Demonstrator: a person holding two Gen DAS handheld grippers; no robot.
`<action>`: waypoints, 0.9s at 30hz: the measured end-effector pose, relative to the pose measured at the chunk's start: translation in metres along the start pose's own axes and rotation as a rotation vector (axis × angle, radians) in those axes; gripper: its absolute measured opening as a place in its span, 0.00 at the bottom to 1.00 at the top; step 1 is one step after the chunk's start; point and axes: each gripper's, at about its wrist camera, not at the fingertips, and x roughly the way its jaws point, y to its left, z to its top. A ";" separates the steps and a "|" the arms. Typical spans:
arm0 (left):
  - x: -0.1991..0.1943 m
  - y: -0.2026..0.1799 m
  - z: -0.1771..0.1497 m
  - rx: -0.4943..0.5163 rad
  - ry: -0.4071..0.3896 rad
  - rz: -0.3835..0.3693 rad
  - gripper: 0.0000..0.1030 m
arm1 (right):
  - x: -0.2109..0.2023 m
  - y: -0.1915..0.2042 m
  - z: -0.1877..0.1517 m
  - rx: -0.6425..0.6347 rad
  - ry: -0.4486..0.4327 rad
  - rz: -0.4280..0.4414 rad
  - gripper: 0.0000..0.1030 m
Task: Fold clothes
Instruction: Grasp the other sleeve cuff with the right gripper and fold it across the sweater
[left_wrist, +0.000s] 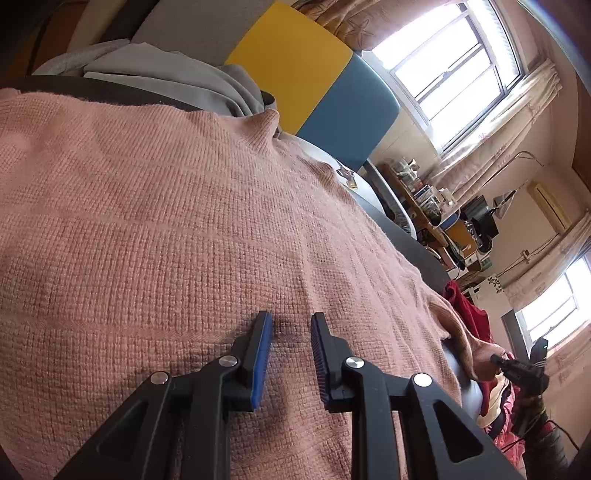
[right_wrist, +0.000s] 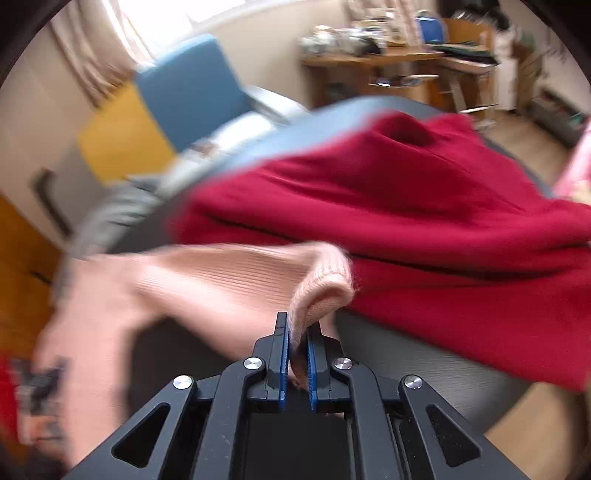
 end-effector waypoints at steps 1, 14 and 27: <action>0.000 0.000 0.000 -0.003 0.000 -0.004 0.21 | -0.007 0.016 0.005 0.010 -0.016 0.074 0.08; -0.009 0.009 -0.002 -0.082 0.022 -0.051 0.21 | -0.004 0.272 0.012 -0.015 -0.097 0.763 0.09; -0.033 0.015 0.003 -0.123 0.078 -0.164 0.28 | 0.062 0.301 -0.066 -0.122 0.037 0.662 0.50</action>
